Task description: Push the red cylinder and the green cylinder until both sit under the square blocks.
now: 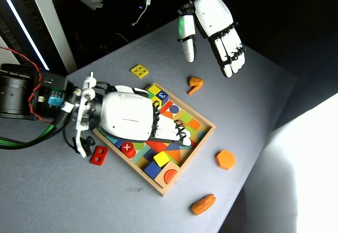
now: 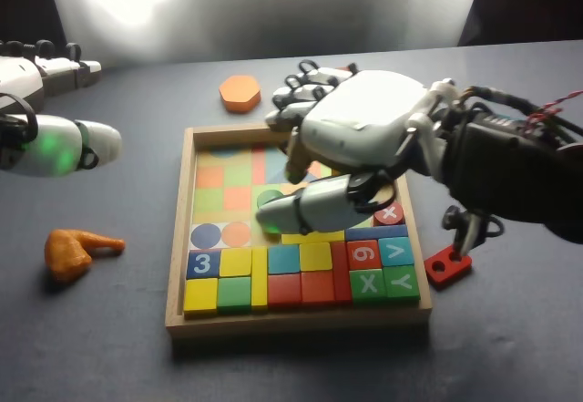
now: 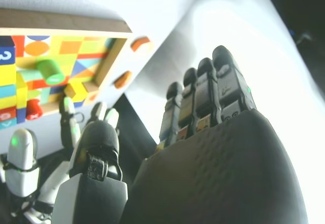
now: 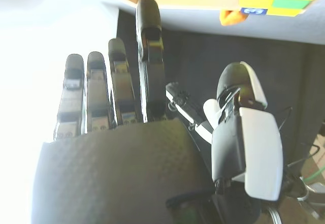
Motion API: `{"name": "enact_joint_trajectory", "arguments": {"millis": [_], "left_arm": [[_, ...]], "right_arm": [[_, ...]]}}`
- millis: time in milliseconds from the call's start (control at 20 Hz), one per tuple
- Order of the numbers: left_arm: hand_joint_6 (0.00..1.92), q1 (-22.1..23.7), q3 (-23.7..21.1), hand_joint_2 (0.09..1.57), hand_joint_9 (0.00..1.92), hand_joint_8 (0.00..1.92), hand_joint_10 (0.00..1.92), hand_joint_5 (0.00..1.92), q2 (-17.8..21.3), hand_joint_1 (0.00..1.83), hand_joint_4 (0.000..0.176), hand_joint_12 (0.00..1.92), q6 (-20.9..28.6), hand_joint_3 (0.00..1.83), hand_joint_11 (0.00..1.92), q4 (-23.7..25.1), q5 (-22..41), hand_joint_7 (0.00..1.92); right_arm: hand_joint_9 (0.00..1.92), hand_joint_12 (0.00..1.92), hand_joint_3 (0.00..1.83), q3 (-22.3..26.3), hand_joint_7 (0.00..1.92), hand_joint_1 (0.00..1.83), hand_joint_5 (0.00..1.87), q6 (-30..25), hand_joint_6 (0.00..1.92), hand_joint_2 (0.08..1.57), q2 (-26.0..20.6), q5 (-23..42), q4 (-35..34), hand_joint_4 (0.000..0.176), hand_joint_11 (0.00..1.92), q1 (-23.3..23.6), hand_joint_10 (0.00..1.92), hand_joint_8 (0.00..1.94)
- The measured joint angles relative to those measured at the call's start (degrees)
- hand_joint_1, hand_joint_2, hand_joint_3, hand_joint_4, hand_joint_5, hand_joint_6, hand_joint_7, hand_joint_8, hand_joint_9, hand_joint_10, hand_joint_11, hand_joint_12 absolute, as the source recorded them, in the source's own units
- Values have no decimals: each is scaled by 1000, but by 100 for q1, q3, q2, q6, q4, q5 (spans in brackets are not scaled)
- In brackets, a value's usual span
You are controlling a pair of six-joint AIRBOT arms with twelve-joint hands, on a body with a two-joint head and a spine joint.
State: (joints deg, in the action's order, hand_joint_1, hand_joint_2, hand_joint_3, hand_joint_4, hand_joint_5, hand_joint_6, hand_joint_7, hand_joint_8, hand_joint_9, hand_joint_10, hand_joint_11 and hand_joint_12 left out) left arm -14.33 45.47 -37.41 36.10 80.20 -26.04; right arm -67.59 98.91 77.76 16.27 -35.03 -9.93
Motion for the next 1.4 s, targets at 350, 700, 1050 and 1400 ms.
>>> {"name": "enact_joint_trajectory", "arguments": {"millis": [350, 700, 1050, 1400], "left_arm": [[0, 0, 0, 1378, 59, 0, 7, 48, 0, 3, 37, 233, -2, 5, 0, 0, 0, 54], [2, 0, 17, 1359, 60, 1, 2, 75, -37, 63, 38, 223, -2, 0, 0, 0, 9, 65], [3, 0, 17, 1369, 62, 4, 6, 75, -35, 34, 38, 172, 0, 0, 0, 0, -2, 72], [3, 0, 17, 1391, 44, 2, 3, 57, -35, 2, 38, 143, -2, 5, 0, 0, -4, 58]], "right_arm": [[117, 190, 0, -251, 305, 0, 924, -52, 0, 1133, 393, 24, -256, 0, 0, 24, 3, 4], [101, 172, 0, -358, 280, 0, 937, -116, 2, 1138, 400, 79, -293, 0, 0, 15, 3, 1], [100, 209, 0, -332, 285, 0, 940, -114, 1, 1125, 400, -4, -280, 0, 0, -31, 2, 1], [94, 87, 0, -245, 295, 0, 935, -114, 0, 1128, 404, -11, -35, 0, 0, -96, 0, 2]]}}
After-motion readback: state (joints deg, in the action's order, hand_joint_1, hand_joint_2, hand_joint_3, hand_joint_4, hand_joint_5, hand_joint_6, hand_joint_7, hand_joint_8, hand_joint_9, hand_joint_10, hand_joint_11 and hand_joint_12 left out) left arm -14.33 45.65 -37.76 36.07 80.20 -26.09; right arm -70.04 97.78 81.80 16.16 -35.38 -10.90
